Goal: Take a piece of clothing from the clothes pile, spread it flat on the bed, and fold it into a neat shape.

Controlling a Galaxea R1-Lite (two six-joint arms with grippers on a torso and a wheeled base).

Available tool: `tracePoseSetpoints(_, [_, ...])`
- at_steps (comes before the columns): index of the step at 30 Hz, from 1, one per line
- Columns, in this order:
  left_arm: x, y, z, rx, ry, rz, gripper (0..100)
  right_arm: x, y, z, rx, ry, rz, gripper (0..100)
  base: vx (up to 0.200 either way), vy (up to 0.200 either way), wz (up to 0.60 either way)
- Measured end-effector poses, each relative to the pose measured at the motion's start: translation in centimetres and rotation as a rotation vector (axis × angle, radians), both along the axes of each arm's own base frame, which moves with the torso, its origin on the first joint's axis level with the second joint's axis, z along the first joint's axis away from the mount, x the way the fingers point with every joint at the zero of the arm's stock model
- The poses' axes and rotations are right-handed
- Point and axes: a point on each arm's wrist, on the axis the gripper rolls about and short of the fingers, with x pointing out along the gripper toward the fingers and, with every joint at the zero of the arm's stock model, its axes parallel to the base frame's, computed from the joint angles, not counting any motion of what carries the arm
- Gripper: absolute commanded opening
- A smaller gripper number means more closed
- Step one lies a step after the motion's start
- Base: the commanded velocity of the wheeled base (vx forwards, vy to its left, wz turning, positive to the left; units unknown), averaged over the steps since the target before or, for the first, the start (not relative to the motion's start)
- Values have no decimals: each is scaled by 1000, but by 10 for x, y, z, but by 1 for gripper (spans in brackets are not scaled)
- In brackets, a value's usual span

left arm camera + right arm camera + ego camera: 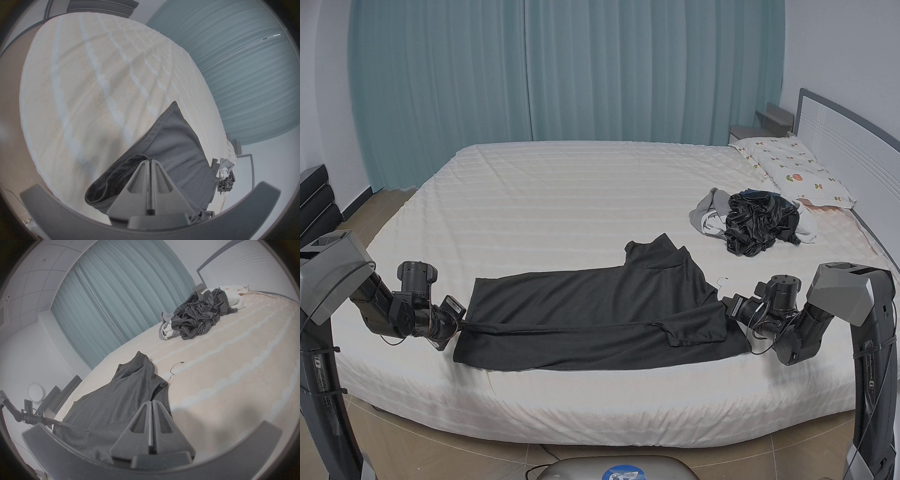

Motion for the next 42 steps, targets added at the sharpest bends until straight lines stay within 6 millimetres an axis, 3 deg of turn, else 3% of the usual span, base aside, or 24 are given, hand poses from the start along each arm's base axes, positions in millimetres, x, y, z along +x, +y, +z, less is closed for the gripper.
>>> tracePoseSetpoints(12, [-16,2,28,-27,-45,-5,0,-5,-1,13,50,-32,-28,0,0,0,0])
tracePoseSetpoints(24, [-39,2,33,75,-26,-106,0,-41,-5,38,77,-117,-28,0,0,0,0])
tracePoseSetpoints(35, [-59,-1,40,107,20,-161,0,-66,-10,48,94,-112,-34,0,0,0,0])
tracePoseSetpoints(42, [-66,-1,56,133,-7,-180,0,-81,-11,56,118,-87,3,0,0,0,0])
